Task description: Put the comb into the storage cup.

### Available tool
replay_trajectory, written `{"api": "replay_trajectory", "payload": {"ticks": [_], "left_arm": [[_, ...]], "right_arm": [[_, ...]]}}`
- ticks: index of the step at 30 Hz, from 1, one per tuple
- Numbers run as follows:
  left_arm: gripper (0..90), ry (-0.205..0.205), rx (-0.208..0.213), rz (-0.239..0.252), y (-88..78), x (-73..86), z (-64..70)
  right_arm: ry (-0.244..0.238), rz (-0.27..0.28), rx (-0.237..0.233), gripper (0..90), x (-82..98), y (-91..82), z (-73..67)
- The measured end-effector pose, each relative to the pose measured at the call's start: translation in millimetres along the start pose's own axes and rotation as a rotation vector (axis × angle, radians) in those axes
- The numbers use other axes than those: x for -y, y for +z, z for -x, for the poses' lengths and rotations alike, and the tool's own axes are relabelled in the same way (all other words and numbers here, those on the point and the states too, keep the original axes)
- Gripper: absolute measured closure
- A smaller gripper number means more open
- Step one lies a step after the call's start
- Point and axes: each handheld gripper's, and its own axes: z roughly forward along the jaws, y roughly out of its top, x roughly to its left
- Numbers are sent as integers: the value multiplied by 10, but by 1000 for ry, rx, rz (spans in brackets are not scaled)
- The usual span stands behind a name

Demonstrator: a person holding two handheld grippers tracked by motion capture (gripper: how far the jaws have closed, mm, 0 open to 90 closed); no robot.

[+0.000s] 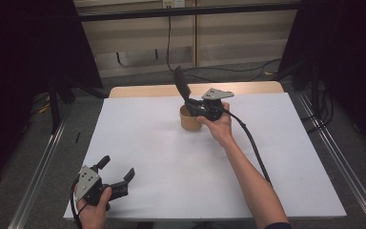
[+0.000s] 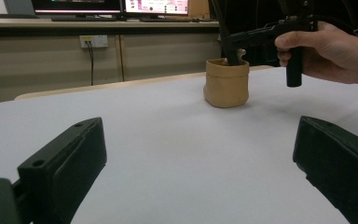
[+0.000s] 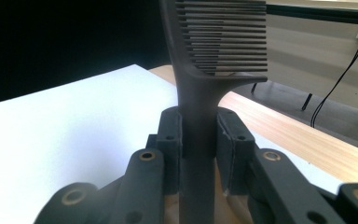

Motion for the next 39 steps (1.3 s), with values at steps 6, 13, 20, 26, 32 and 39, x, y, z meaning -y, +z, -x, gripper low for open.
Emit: {"api": "replay_trajectory", "payload": {"ticks": [6,13,20,26,32,39], "left_arm": [[28,-4,-2,0,6,2,3],[28,-4,-1,1,4,1,3],[28,-2,0,-1,10,3,5],[28,4,-1,-5,12,3,1],[28,4,0,-6,12,3,1],[28,-3,-1,-2,11,3,2]], "right_arm": [[-6,-7,4,727,14,-12,-10],[-28,-23,-6,726,36,-16,-66],[-33,-44,-4,726,53,-25,-73],[-25,-50,0,724,101,-13,-71],[-6,-55,3,715,100,-11,-65],[17,-57,20,695,120,2,-77]]}}
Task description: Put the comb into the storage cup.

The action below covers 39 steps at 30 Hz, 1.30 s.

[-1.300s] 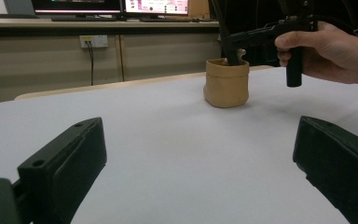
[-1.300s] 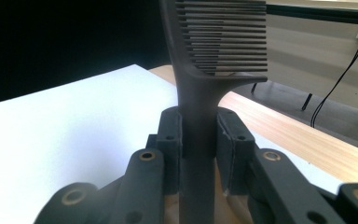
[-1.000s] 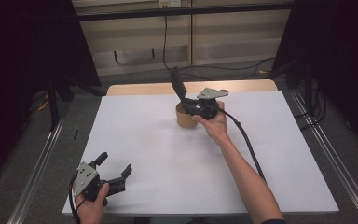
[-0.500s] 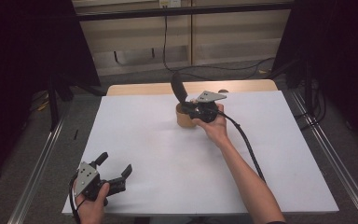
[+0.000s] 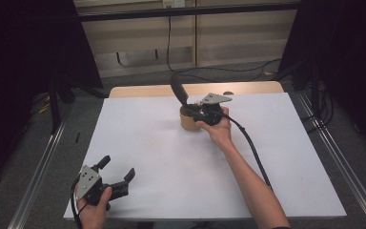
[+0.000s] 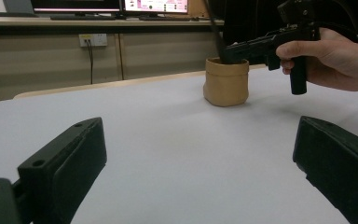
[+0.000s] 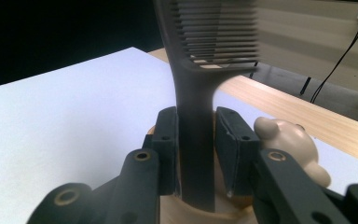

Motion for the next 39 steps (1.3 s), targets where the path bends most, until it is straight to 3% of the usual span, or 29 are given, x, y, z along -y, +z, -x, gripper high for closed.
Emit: {"api": "replay_trajectory", "payload": {"ticks": [7,16,21,32,34,39], "left_arm": [[28,-2,-1,2,-7,-1,-2],[28,6,0,-1,3,-1,6],[28,6,1,-2,32,-4,19],[28,2,-4,-5,37,-1,8],[28,1,-5,-3,39,-1,7],[28,-9,-10,-5,50,-1,1]], "right_arm": [[3,4,3,655,1,-15,-17],[0,42,10,595,-52,-179,-38],[5,61,18,515,-110,-277,-50],[55,64,45,223,-96,-430,-17],[73,60,64,138,-85,-458,-12],[106,62,119,25,-47,-518,6]]}}
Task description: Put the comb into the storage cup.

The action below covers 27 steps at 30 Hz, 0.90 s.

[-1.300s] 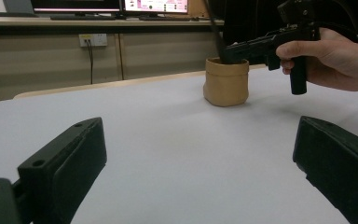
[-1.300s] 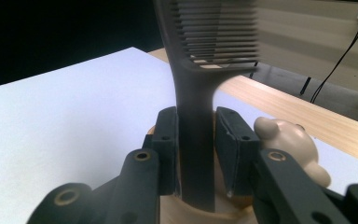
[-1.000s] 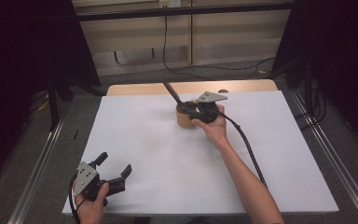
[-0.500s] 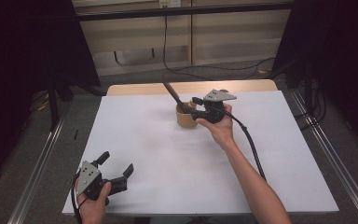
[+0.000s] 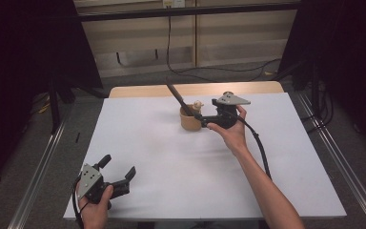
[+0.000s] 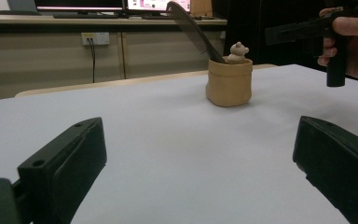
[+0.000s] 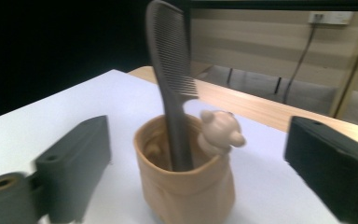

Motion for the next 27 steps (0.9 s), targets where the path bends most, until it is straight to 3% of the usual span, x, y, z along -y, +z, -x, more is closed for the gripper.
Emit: {"api": "replay_trajectory", "payload": {"ticks": [12,27], "left_arm": [[28,8,-3,-7,24,2,-15],[28,2,-4,11,-25,-7,-21]], "right_arm": [[3,-9,64,0,39,-171,61],[-3,31,112,0,62,-408,76]]}}
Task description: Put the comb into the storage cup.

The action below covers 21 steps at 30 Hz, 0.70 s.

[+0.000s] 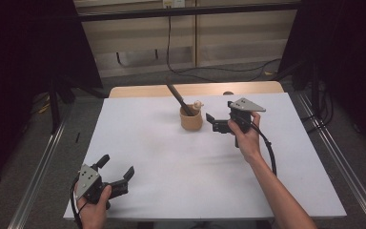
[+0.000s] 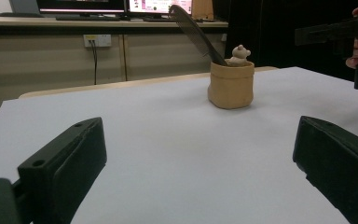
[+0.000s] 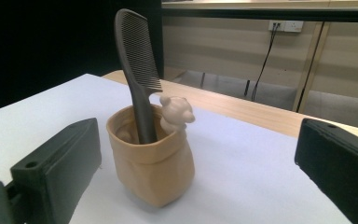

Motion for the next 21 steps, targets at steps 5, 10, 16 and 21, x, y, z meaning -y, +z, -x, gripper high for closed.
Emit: {"api": "replay_trajectory", "payload": {"ticks": [5,10,16,21], "left_arm": [[28,2,-1,-1,2,0,3],[31,4,-7,-5,-5,-2,4],[35,4,-19,-5,-5,-2,13],[34,0,-18,3,-10,0,13]], "right_arm": [[-18,0,14,0,2,-100,28],[-17,18,34,0,-1,-223,36],[-26,38,54,0,12,-366,18],[-39,51,52,0,34,-468,0]]}}
